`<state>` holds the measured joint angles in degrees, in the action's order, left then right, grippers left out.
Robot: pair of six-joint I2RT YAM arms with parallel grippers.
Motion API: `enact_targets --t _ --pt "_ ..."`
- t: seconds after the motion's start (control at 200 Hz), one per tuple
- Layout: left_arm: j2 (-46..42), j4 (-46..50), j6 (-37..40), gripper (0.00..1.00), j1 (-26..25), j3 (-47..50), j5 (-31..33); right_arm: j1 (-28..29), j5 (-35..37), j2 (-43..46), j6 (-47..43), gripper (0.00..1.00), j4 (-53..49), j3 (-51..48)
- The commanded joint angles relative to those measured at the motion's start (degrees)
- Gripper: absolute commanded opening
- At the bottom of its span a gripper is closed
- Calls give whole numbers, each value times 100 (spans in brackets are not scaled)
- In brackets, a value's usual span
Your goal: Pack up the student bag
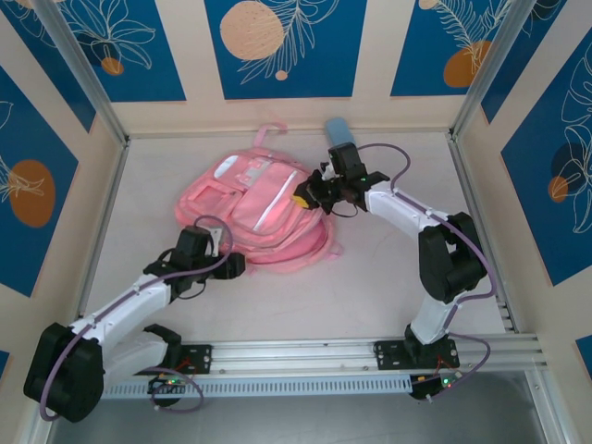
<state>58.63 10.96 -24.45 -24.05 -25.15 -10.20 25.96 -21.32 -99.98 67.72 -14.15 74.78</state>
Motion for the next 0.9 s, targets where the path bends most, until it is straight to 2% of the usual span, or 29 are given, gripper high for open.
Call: enact_targets --t 0.0,0.07,0.19,0.31,0.575,0.805,0.895 --pt "-89 -842 232 55 -81 245 -214 -125 -177 185 66 0 501 409" --pt "-47 -1045 318 48 -108 362 -228 -134 -188 161 82 0 509 449" --pt "165 -1175 385 43 -151 362 -107 -143 -224 137 118 0 536 501" --pt "511 -1208 454 41 -152 269 152 -155 -241 129 153 0 563 527" --pt "1116 -1752 658 36 -163 167 134 -174 -277 148 163 0 563 565" --pt "1117 -2292 880 31 -187 294 -44 -205 -274 163 184 0 563 516" --pt "1042 -2394 917 26 -196 376 -48 -207 -276 173 180 0 571 499"
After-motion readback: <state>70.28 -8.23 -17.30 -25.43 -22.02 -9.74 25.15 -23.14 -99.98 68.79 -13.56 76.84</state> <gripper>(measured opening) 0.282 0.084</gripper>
